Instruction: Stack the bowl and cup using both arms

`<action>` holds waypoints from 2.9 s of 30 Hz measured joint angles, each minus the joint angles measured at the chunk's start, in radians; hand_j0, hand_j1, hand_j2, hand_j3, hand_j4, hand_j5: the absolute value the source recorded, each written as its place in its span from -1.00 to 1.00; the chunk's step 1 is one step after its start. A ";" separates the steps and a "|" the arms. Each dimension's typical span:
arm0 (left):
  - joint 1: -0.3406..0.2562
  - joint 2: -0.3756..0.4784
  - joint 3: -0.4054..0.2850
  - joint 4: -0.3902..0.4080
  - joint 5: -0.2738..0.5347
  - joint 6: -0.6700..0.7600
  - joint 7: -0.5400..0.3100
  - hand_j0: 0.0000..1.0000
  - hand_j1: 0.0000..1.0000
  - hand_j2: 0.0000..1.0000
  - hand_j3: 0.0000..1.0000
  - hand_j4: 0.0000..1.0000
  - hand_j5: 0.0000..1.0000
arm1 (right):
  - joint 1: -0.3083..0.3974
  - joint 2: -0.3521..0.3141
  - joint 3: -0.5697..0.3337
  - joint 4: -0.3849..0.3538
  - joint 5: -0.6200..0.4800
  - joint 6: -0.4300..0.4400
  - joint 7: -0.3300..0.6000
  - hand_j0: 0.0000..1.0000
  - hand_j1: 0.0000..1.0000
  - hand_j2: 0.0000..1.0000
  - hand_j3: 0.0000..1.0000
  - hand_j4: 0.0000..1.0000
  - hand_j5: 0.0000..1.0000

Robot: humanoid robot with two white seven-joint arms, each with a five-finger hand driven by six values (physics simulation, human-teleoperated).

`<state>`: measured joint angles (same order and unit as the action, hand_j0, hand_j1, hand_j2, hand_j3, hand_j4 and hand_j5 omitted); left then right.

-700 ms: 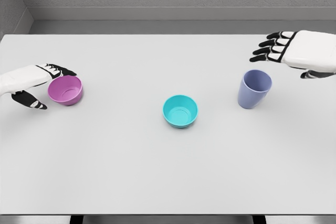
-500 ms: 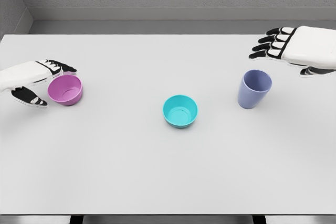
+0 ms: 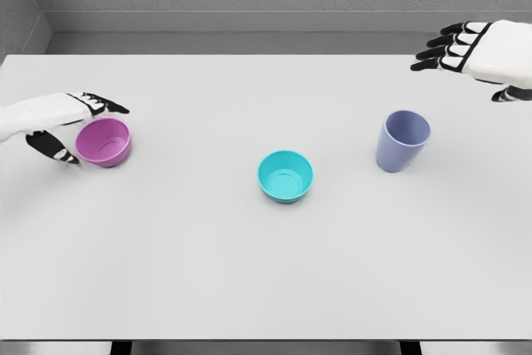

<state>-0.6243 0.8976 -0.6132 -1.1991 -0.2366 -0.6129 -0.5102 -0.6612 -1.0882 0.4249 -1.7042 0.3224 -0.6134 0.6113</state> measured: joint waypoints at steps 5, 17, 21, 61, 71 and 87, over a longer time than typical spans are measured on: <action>-0.002 0.001 -0.007 0.009 -0.001 0.000 -0.001 1.00 1.00 1.00 1.00 1.00 1.00 | 0.000 0.028 0.079 0.000 0.007 0.000 0.000 1.00 1.00 1.00 1.00 1.00 1.00; -0.029 -0.009 -0.055 0.010 -0.036 0.000 -0.004 1.00 1.00 1.00 1.00 1.00 1.00 | -0.003 0.041 0.105 0.005 0.042 0.000 0.000 1.00 1.00 1.00 1.00 1.00 1.00; -0.041 -0.011 -0.059 0.011 -0.057 0.000 -0.005 1.00 1.00 1.00 1.00 1.00 1.00 | 0.005 0.042 0.101 0.006 0.047 0.000 0.000 1.00 1.00 1.00 1.00 1.00 1.00; -0.072 -0.050 -0.090 0.014 -0.155 0.000 -0.022 1.00 1.00 1.00 1.00 1.00 1.00 | 0.002 0.101 0.103 0.052 0.077 0.000 0.000 1.00 1.00 1.00 1.00 1.00 1.00; -0.074 -0.061 -0.092 0.014 -0.155 0.000 -0.042 1.00 1.00 1.00 1.00 1.00 1.00 | -0.003 0.150 0.105 0.117 0.097 0.000 0.000 1.00 1.00 1.00 1.00 1.00 1.00; -0.072 -0.061 -0.098 0.014 -0.154 0.000 -0.045 0.51 0.51 0.51 0.51 0.51 0.51 | -0.003 0.178 0.128 0.158 0.132 0.000 0.000 1.00 1.00 1.00 1.00 1.00 1.00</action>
<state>-0.6964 0.8366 -0.7110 -1.1856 -0.3907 -0.6134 -0.5548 -0.6642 -0.9101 0.5526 -1.5463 0.4540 -0.6135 0.6113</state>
